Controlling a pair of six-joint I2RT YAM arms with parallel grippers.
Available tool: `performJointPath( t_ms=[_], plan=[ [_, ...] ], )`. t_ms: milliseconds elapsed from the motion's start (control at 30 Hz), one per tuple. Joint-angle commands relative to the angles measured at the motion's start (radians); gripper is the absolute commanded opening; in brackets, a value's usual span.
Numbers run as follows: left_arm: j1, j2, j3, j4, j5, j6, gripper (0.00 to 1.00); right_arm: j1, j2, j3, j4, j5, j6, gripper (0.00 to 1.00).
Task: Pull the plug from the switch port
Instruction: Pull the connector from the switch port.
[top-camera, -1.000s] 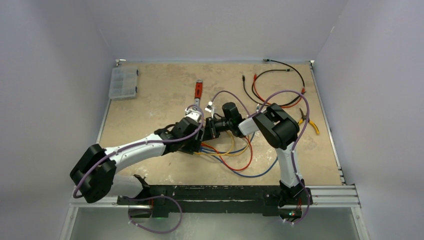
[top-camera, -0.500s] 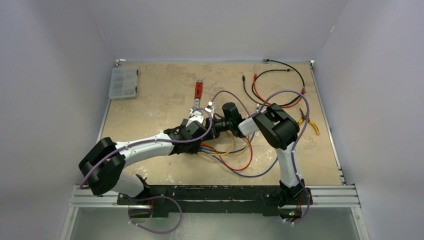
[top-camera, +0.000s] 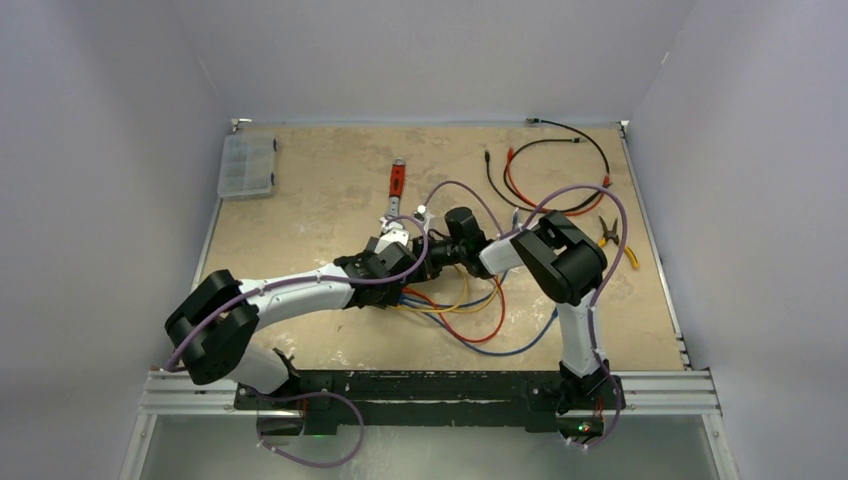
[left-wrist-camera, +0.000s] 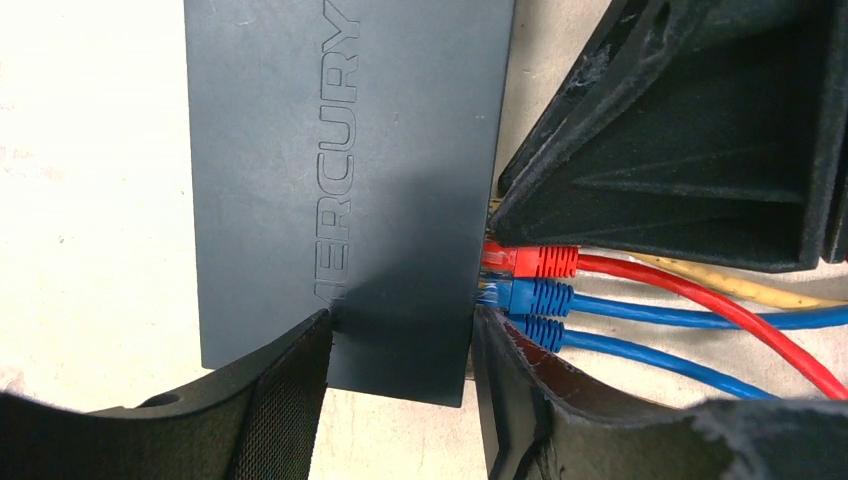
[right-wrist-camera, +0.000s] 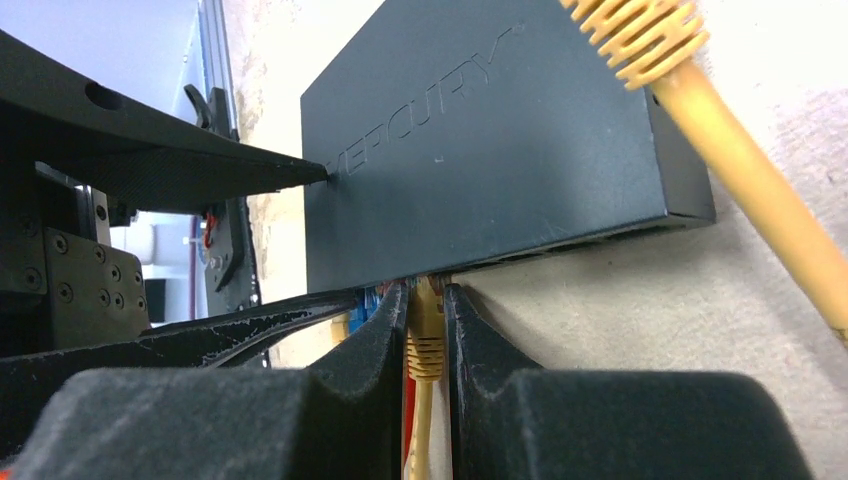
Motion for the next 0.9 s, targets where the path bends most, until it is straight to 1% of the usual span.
performJointPath(
  t_ms=[0, 167, 333, 867],
  plan=[
    [0.021, 0.026, -0.001, -0.063, -0.127, -0.015, 0.51, -0.018, -0.063, -0.072, -0.127, -0.021, -0.065, 0.00],
    [0.020, 0.024, 0.003, -0.051, -0.113, -0.010, 0.51, -0.050, -0.120, -0.102, -0.146, -0.009, -0.080, 0.00],
    [0.021, 0.029, 0.006, -0.044, -0.107, -0.008, 0.51, -0.060, -0.160, -0.077, -0.217, 0.008, -0.119, 0.00],
    [0.022, 0.070, 0.004, -0.044, -0.116, -0.050, 0.51, -0.064, -0.216, -0.096, -0.338, 0.047, -0.210, 0.00]
  ],
)
